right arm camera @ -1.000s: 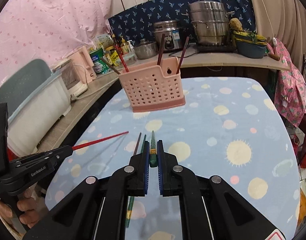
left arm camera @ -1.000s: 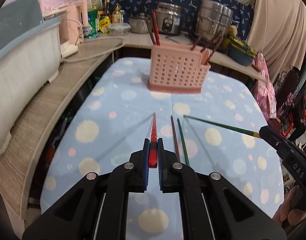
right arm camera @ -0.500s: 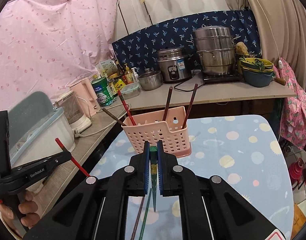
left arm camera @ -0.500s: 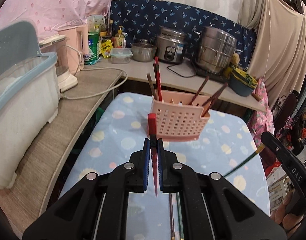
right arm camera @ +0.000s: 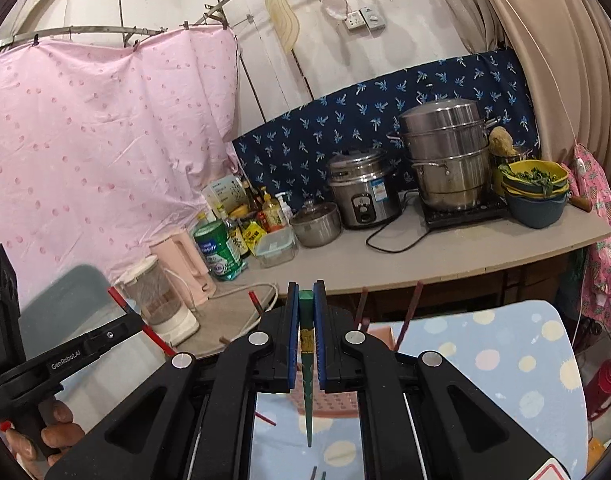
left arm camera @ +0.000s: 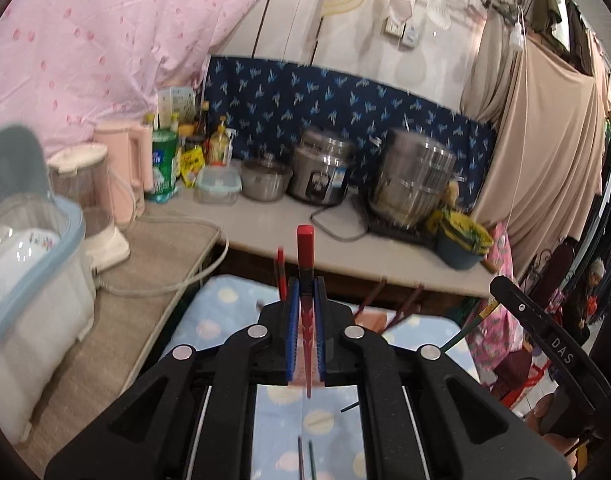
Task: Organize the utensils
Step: 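Lift both held chopsticks and carry them over the pink basket, then lower chopsticks into the pink basket and open both tools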
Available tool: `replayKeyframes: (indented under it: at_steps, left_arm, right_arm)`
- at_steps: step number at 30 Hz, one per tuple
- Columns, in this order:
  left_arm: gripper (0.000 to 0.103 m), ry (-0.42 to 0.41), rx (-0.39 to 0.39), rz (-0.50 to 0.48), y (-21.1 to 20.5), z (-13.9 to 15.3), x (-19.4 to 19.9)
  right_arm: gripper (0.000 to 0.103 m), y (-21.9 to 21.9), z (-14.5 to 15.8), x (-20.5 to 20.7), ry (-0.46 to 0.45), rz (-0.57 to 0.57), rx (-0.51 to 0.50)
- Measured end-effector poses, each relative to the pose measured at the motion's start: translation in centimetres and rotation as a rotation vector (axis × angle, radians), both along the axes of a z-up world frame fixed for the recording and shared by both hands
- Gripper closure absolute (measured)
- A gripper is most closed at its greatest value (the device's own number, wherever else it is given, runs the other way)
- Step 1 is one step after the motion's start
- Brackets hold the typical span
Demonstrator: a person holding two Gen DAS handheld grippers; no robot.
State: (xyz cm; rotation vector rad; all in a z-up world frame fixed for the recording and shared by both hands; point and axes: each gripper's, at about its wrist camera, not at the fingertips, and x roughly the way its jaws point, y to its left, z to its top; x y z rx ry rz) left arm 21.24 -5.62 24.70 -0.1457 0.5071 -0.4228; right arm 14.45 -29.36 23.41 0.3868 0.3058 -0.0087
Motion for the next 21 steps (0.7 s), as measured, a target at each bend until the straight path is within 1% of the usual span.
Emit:
replayKeyframes:
  at_steps: [4, 7, 10, 14, 21]
  left_arm:
    - [0.096, -0.047, -0.023, 0.025, -0.7, 2.1, 2.4]
    - [0.096, -0.058, -0.029, 0.042, -1.2, 2.5, 4.1]
    - [0.096, -0.066, -0.024, 0.061, -1.6, 2.4, 5.5]
    - [0.096, -0.045, -0.017, 0.068, -1.9, 1.3, 7.2]
    - [0.096, 0.02, 0.003, 0.062, -2.4, -2.2, 9.0]
  right_arm:
    - [0.096, -1.1, 2.4, 2.6, -0.033, -0.031, 0.01]
    - [0.096, -1.7, 3.7, 4.6, -0.05, -0.048, 0.015]
    - [0.096, -2.0, 4.0, 6.5, -0.05, -0.054, 0.008]
    - [0.096, -2.0, 2.9, 8.7, -0.017, -0.058, -0.014]
    - [0.096, -1.7, -1.2, 10.9, 0.075, -0.049, -0.012]
